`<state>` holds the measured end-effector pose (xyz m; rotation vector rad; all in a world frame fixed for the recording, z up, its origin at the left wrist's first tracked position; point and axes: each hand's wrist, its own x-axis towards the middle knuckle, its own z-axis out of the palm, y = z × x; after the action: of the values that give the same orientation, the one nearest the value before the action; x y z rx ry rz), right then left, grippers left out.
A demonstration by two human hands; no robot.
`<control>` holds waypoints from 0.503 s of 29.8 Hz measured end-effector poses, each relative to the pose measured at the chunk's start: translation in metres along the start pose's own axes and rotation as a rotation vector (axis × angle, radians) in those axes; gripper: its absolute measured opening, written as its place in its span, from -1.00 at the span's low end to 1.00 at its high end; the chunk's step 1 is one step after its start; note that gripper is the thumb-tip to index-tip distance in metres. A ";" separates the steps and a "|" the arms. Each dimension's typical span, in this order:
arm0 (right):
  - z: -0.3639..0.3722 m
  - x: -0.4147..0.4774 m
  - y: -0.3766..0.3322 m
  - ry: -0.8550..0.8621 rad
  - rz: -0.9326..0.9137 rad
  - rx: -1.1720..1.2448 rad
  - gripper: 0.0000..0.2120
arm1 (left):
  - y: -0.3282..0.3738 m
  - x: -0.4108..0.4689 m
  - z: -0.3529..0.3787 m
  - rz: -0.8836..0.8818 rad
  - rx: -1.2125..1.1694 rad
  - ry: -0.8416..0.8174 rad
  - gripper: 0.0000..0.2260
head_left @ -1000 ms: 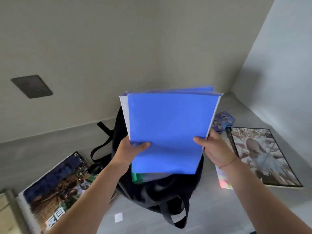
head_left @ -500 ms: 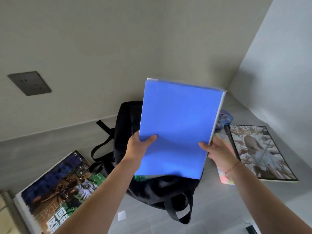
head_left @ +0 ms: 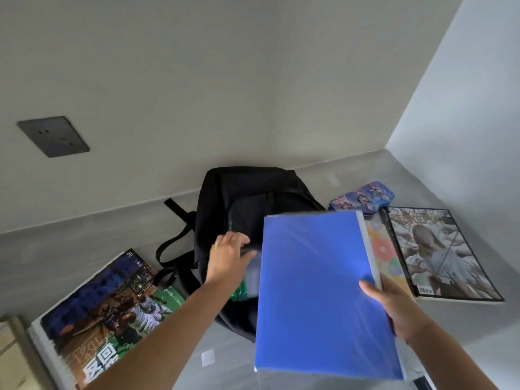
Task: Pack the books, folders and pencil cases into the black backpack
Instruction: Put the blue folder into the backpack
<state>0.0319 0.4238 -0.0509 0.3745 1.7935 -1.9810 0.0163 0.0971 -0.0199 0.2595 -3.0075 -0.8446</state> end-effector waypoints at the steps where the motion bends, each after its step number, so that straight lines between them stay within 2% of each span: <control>1: -0.004 -0.006 0.006 -0.014 0.037 -0.014 -0.25 | -0.009 0.003 0.001 0.106 0.200 0.006 -0.64; 3: -0.012 -0.015 0.014 -0.066 0.097 0.004 -0.22 | -0.024 0.012 0.004 0.228 0.504 -0.057 -0.49; 6: -0.010 -0.031 0.016 -0.162 0.170 0.042 -0.70 | -0.033 0.032 0.008 0.292 0.751 -0.110 -0.41; 7: -0.010 -0.033 0.017 -0.165 0.198 0.045 -0.73 | -0.034 0.040 0.009 0.314 0.802 -0.127 -0.39; 10: -0.008 -0.042 0.018 -0.175 0.232 0.057 -0.73 | -0.038 0.060 0.013 0.377 0.897 -0.127 -0.40; 12: -0.008 -0.045 0.021 -0.220 0.249 0.049 -0.65 | -0.036 0.066 0.012 0.390 0.896 -0.087 -0.54; 15: -0.006 -0.046 0.025 -0.289 0.289 0.045 -0.54 | -0.030 0.074 0.011 0.353 0.796 -0.124 -0.73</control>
<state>0.0832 0.4344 -0.0515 0.3219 1.4314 -1.7734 -0.0524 0.0656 -0.0471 -0.3355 -3.1806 0.3912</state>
